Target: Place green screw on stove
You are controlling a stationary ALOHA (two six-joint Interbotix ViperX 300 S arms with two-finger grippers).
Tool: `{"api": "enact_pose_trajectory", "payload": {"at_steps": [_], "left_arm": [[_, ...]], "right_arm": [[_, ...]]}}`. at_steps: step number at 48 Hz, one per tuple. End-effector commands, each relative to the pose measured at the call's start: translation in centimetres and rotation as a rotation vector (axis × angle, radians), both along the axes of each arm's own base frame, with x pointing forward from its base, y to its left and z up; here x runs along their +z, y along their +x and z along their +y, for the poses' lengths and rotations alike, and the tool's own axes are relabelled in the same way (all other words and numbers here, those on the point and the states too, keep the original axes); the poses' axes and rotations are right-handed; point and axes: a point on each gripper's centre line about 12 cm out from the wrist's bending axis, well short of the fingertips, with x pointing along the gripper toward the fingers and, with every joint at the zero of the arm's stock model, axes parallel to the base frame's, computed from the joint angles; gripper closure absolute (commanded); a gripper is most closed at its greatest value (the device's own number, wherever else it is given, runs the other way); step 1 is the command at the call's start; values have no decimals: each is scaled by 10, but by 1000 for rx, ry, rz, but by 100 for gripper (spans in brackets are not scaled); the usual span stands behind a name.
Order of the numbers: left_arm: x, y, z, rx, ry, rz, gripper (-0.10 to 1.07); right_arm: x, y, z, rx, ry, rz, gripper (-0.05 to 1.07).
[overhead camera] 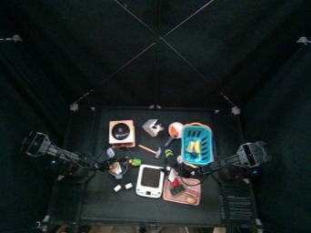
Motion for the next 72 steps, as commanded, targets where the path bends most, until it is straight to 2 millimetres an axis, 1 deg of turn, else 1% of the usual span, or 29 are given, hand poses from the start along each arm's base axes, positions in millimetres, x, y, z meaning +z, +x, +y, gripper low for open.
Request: {"api": "enact_pose_trajectory", "payload": {"at_steps": [1, 6, 14, 18, 23, 37, 45, 51, 63, 72], "left_arm": [[13, 10, -8, -32, -13, -43, 44], [22, 18, -19, -88, -38, -77, 44], [41, 36, -41, -246, -83, -157, 44], [45, 43, -49, -293, -101, -174, 44], [45, 54, -56, -338, -105, -175, 44], [36, 87, -68, -409, -23, -142, 44], [26, 104, -74, -415, -18, -114, 44], [16, 112, -75, -407, -13, -89, 44], [6, 129, -81, -416, -21, -72, 43], [-1, 136, -79, -406, -22, -56, 38]], "right_arm": [[12, 4, -1, -1, 4, -34, 19], [13, 5, -1, 1, 3, -37, 19], [14, 3, -1, 1, 3, -38, 19], [14, 4, -1, 1, 3, -40, 19], [14, 4, -1, 2, 2, -39, 19], [13, 2, -1, 1, 3, -37, 19], [13, 2, -1, 1, 3, -37, 19], [13, 2, -1, 1, 3, -37, 19], [13, 2, -1, 1, 2, -35, 19], [13, 2, -1, 1, 3, -37, 19]]}}
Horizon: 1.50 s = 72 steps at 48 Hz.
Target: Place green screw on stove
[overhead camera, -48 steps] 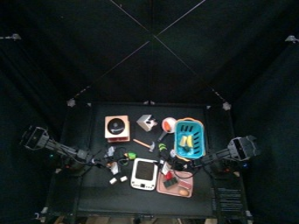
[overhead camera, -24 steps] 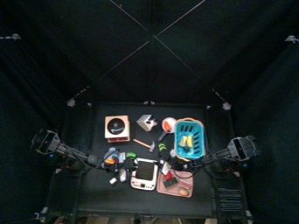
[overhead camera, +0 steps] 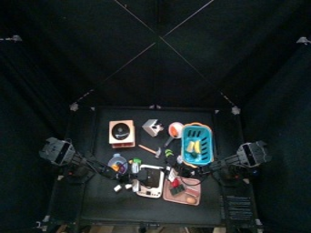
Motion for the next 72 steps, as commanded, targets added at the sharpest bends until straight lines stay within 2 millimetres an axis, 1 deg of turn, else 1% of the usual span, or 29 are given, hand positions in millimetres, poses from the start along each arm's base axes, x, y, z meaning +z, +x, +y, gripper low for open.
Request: {"api": "enact_pose_trajectory", "payload": {"at_steps": [1, 8, 24, 35, 72], "left_arm": [[8, 9, 0, 4, -5, -25, 37], [7, 11, 2, 11, -6, -24, 32], [13, 15, 6, 31, -9, -41, 28], [22, 18, 5, 26, -9, -67, 28], [20, 16, 6, 30, -12, -60, 28]], "right_arm": [[13, 2, -1, -1, 5, -38, 19], [13, 2, -1, -1, 5, -38, 19], [13, 2, -1, -1, 5, -38, 19], [13, 2, -1, -1, 5, -38, 19], [13, 2, -1, -1, 5, -38, 19]]}}
